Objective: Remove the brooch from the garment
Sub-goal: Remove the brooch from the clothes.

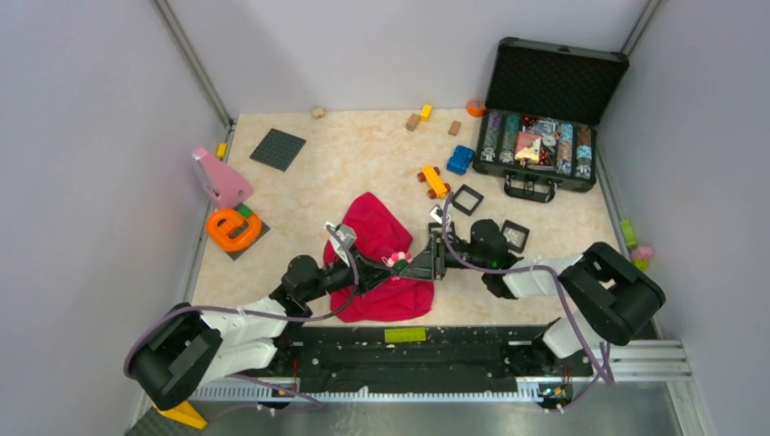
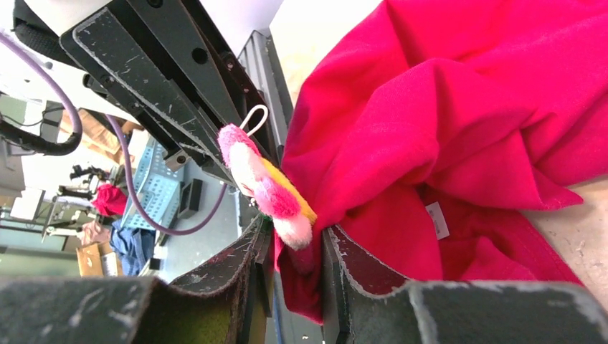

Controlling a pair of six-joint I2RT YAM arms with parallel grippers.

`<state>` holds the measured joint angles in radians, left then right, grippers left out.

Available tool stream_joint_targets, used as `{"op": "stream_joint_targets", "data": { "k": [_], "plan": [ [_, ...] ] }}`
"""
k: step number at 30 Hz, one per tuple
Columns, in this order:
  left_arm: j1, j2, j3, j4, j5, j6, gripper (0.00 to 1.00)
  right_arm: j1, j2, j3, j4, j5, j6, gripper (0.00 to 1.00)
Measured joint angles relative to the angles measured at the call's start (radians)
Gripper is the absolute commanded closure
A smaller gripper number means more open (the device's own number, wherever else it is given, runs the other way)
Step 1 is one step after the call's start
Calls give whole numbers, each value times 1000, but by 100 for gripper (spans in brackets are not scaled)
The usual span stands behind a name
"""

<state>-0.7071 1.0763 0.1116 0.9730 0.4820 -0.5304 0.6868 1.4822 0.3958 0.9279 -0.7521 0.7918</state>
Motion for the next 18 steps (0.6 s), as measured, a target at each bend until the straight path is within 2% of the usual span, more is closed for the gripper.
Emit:
{"op": "stream_joint_targets", "data": {
  "k": [4, 15, 18],
  "plan": [
    [-5, 4, 2, -6, -11, 5, 100, 6, -19, 13, -67, 22, -21, 80],
    [-21, 41, 10, -18, -36, 8, 100, 16, -30, 32, -176, 50, -64, 64],
    [-25, 39, 10, -27, -38, 9, 100, 18, -32, 33, -185, 51, -78, 63]
  ]
}}
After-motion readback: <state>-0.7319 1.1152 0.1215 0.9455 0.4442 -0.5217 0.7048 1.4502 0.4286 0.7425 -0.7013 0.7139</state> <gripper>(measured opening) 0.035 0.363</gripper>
